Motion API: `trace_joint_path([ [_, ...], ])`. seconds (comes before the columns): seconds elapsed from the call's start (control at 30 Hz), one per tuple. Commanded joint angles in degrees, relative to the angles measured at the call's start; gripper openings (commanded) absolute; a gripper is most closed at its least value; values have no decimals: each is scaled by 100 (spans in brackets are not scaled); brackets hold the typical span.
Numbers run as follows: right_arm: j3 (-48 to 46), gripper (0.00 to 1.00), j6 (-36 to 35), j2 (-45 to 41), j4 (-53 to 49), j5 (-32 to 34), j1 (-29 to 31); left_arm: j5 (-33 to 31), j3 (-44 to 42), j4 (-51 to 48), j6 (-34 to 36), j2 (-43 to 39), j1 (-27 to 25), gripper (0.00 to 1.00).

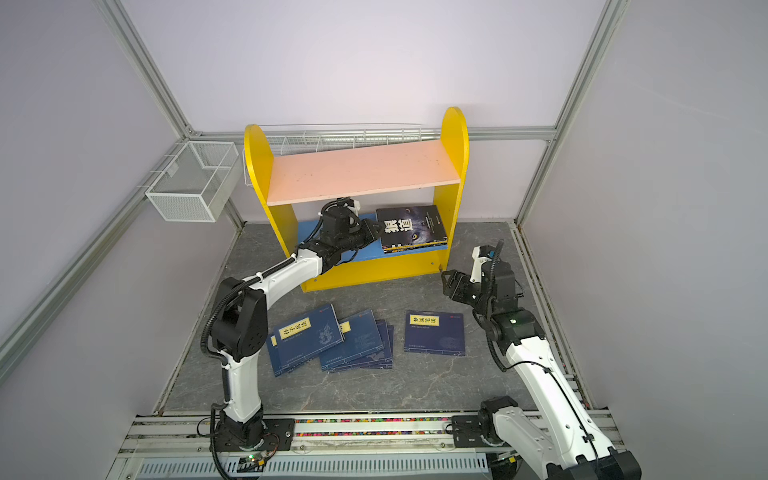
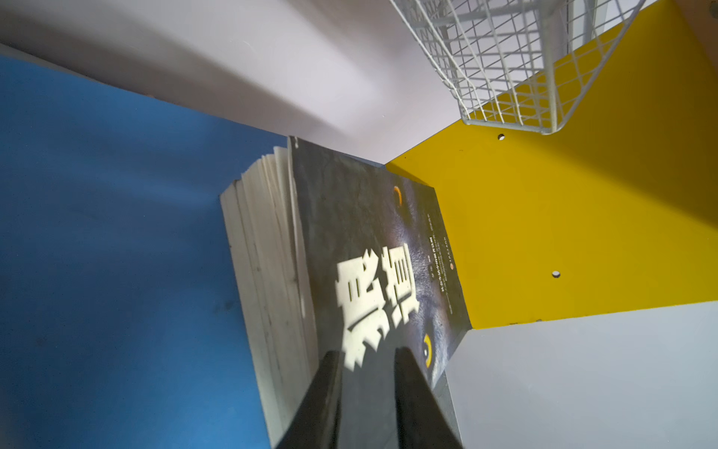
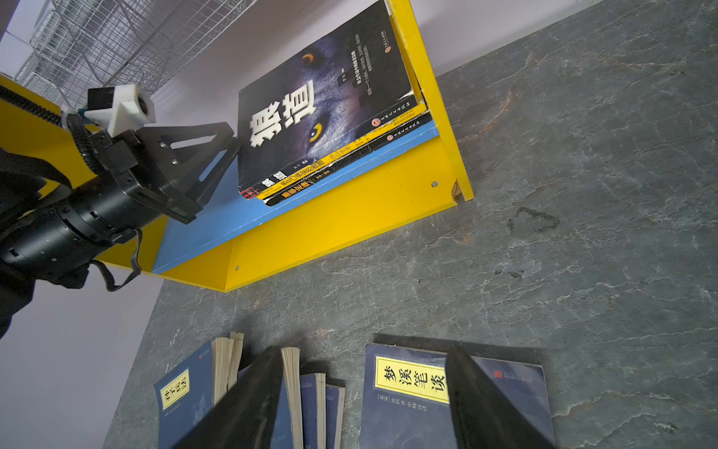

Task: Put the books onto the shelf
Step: 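Press the wolf-eye book flat onto the yellow book with the left gripper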

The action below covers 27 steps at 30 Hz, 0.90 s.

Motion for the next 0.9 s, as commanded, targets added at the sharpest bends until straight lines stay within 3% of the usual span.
trace_joint_path([
  [0.0,-13,69,-120,-65,-3,55,28,-89,305,135,56,144,-16,25],
  [0.6,98,70,-260,-147,-172,46,29,482,639,741,-92,529,-78,26],
  [0.87,118,70,-314,-99,-189,12,27,181,-126,1573,-76,-148,-77,27],
])
